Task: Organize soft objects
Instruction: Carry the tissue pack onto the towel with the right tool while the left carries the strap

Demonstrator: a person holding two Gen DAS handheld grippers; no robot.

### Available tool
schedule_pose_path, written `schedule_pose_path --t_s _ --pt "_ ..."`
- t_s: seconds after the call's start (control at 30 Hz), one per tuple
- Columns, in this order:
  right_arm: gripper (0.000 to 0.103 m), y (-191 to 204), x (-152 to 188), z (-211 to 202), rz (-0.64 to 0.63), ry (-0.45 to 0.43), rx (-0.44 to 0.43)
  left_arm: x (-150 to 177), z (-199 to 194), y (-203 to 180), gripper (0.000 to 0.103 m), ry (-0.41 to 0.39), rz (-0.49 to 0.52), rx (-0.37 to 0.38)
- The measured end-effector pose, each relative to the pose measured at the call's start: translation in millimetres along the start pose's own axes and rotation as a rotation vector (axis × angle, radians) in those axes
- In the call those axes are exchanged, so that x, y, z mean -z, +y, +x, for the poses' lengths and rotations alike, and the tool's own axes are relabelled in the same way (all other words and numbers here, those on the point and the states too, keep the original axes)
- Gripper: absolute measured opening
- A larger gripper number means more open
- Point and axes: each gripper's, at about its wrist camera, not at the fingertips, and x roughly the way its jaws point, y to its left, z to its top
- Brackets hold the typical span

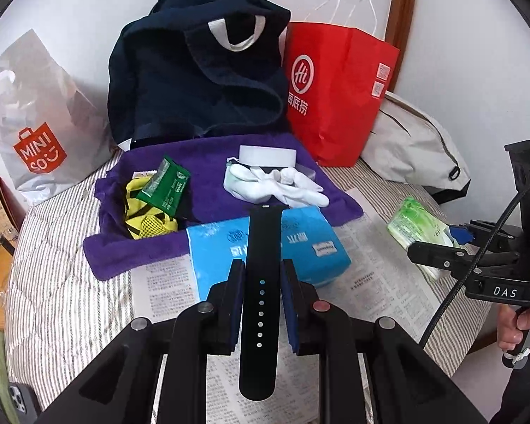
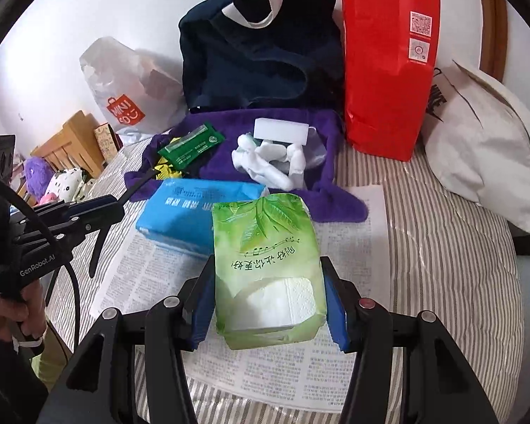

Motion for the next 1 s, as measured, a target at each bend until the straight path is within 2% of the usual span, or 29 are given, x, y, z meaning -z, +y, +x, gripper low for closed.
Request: schedule_pose_path --t_s 1.0 --pt "0.053 6 -84 59 -0.005 0.004 -0.009 -55 40 67 0.02 -0.002 -0.062 -0.039"
